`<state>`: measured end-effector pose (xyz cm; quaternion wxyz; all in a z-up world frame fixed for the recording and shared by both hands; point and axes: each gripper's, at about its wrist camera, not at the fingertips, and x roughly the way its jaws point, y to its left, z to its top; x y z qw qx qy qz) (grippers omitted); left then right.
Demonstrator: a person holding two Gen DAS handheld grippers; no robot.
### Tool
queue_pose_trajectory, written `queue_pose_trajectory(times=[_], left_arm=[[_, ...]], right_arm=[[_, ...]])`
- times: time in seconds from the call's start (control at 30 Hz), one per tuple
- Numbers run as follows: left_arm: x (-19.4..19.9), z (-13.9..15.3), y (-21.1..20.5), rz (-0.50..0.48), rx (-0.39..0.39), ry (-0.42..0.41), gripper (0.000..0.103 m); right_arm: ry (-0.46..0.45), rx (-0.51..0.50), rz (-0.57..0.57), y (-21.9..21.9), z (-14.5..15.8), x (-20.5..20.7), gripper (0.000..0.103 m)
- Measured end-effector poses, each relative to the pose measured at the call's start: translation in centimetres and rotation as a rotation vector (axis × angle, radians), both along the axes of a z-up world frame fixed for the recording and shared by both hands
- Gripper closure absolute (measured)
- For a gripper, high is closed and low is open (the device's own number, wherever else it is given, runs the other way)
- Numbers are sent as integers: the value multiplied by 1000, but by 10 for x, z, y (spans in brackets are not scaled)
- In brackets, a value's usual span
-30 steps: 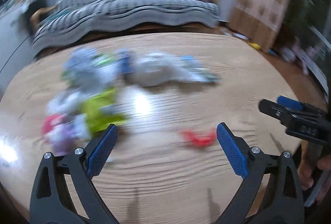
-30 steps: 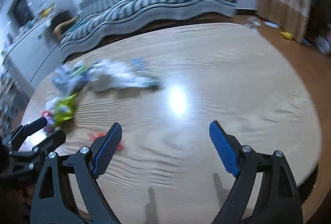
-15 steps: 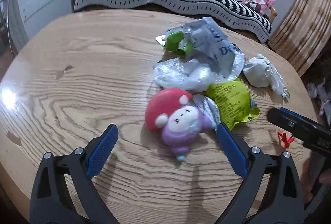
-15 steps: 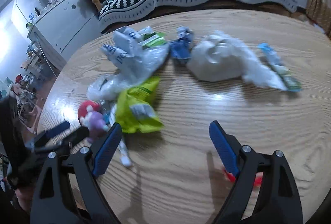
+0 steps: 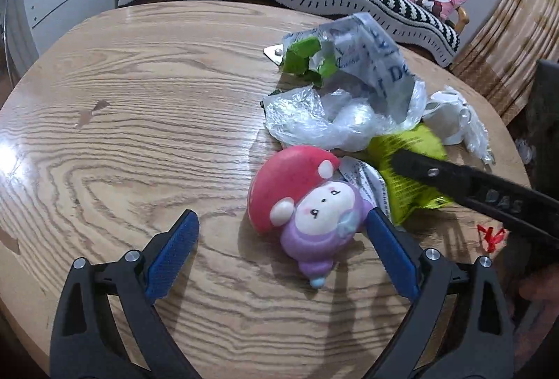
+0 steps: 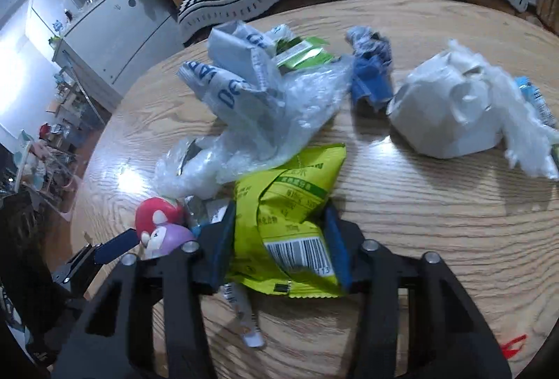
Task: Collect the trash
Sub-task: 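Grasp pink-purple toy with left tool while right tool grasps yellow-green snack bag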
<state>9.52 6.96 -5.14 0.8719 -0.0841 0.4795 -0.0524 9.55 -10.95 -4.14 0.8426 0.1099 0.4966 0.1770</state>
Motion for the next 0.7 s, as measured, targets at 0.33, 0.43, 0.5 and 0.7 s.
queue_pose_trajectory(times=[0.33, 0.43, 0.5, 0.7], left_arm=[[9, 2, -13, -15, -33, 14, 43], [2, 6, -18, 0, 14, 8, 51], [-2, 11, -18, 10, 23, 2, 53], [-19, 39, -24, 46, 56, -59, 53]], right_arm=[[-47, 9, -2, -26, 24, -25, 58], [-60, 0, -17, -41, 31, -34, 57], [-68, -7, -31, -52, 35, -39, 58], [-103, -28, -95, -100, 52, -65, 57]])
